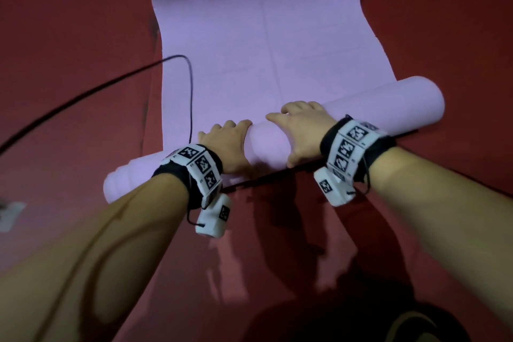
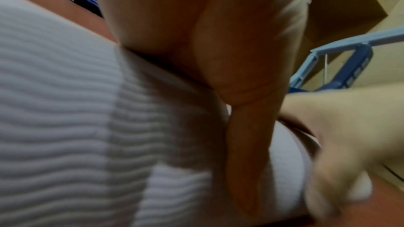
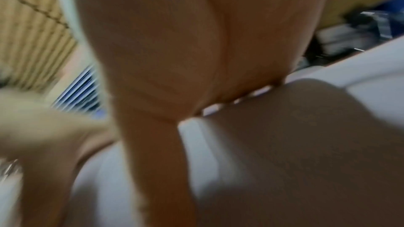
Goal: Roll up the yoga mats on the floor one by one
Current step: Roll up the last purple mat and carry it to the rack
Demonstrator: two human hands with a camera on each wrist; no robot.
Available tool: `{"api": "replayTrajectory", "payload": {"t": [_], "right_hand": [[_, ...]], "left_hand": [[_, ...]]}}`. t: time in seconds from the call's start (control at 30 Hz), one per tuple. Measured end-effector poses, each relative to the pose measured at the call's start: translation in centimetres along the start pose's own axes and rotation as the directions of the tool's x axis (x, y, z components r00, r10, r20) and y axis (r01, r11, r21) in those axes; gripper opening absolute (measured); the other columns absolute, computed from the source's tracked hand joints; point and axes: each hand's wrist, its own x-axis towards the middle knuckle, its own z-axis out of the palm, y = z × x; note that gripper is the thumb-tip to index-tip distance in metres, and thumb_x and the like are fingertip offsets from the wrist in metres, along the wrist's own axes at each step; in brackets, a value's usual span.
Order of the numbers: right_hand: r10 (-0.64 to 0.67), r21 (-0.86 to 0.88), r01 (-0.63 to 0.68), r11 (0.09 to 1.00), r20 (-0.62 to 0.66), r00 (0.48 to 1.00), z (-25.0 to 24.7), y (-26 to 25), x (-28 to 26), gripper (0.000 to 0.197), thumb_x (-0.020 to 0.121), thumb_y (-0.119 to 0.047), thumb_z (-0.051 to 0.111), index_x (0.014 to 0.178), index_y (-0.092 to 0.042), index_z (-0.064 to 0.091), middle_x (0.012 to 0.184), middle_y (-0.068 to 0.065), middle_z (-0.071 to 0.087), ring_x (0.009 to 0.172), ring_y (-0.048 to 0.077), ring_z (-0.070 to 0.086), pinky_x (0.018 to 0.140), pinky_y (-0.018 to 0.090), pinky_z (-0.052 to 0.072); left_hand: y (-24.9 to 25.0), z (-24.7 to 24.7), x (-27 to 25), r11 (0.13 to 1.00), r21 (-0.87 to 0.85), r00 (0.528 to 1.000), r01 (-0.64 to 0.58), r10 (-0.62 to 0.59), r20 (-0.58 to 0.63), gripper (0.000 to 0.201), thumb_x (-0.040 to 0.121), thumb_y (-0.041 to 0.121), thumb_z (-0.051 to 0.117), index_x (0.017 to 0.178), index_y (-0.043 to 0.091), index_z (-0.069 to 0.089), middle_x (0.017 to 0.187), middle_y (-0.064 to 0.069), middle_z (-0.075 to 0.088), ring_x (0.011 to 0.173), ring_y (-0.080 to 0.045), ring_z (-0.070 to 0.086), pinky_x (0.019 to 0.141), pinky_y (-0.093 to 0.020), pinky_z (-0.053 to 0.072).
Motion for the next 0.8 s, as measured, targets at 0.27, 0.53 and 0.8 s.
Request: {"api": "replayTrajectory", "payload": {"t": [0.27, 0.53, 0.8], "right_hand": [[0.02, -0.037, -0.022, 0.999, -0.038, 0.999, -0.1, 0.2, 0.7, 0.122, 0.046, -0.05, 0.088, 0.149, -0.036, 0.023, 0.141, 0.005, 0.043, 0.129, 0.028, 0.041, 0.11, 0.051, 0.027], [0.004, 0.089, -0.014, 0.996, 0.106, 0.994, -2.8, 1.1, 3.1, 0.122, 0.044, -0.044, 0.093, 0.148, -0.039, 0.03, 0.137, 0.005, 0.047, 0.127, 0.029, 0.042, 0.105, 0.049, 0.035], [0.01, -0.088, -0.026, 0.996, -0.172, 0.985, 0.7, 1.7, 1.3, 0.128, 0.05, -0.056, 0.088, 0.153, -0.036, 0.015, 0.152, 0.003, 0.032, 0.14, 0.029, 0.029, 0.116, 0.059, 0.014]], "left_hand": [[-0.5, -1.6, 1.1, 0.999, -0.051, 0.998, -0.004, 0.007, 0.064, 0.103, 0.055, 0.051, 0.088, 0.143, 0.037, 0.038, 0.133, -0.001, 0.047, 0.124, -0.031, 0.046, 0.099, -0.055, 0.039], [0.6, -0.7, 1.4, 0.999, -0.001, 0.998, 0.04, -0.04, -0.046, 0.113, 0.048, 0.066, 0.086, 0.142, 0.035, 0.031, 0.132, -0.001, 0.047, 0.126, -0.032, 0.044, 0.102, -0.058, 0.035], [-0.6, -3.0, 3.0, 0.988, -0.154, 1.0, -0.001, 0.006, 0.03, 0.128, 0.026, 0.067, 0.076, 0.146, 0.04, 0.036, 0.129, 0.0, 0.054, 0.119, -0.029, 0.054, 0.1, -0.054, 0.043]]}}
